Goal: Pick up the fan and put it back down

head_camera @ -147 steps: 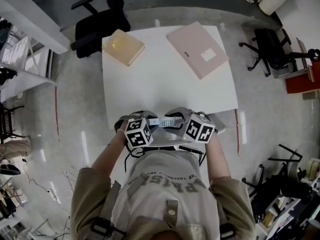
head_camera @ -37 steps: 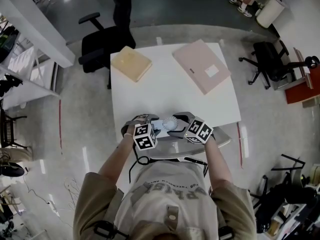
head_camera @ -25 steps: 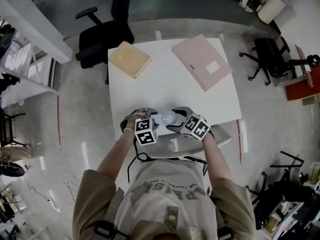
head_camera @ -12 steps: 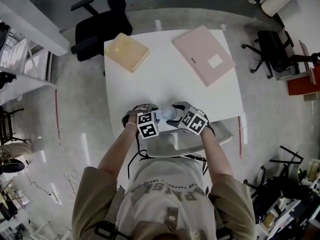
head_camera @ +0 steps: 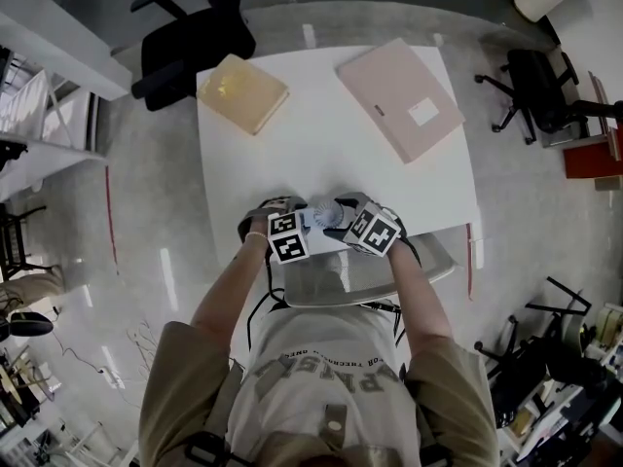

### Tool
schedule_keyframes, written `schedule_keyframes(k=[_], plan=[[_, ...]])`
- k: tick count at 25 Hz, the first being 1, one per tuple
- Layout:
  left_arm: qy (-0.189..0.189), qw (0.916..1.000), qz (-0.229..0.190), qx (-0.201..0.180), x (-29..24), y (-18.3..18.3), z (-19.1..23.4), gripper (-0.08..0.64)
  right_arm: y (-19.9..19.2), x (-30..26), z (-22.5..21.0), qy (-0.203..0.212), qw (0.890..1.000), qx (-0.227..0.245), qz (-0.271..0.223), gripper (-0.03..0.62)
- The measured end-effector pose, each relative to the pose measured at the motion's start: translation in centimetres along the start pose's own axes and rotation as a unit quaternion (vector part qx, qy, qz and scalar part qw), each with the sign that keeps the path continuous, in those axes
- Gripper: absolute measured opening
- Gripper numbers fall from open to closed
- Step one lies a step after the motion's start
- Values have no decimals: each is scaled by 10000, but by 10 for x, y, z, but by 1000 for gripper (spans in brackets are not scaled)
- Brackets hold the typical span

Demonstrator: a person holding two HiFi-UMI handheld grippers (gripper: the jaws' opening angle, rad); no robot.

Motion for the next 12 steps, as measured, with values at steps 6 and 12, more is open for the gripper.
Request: schedule_keyframes(k=[6,12], plan=[[-21,10000,-6,56,-7,-5,4,227,-1,-9,-9,39,10000,25,-1,324],[-87,9999,21,107,-11,-9,4,229,-2,-14,-13,90,9999,-28,107,324]])
Point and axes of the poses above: the fingertips, and each gripper's own axes: x backward along the fingers, z to its left, y out of its top, the point moved 10 cm from there along x, backward along the fingers, and after that the axes turned 10 degrees about -x, right-handed, at the moved point
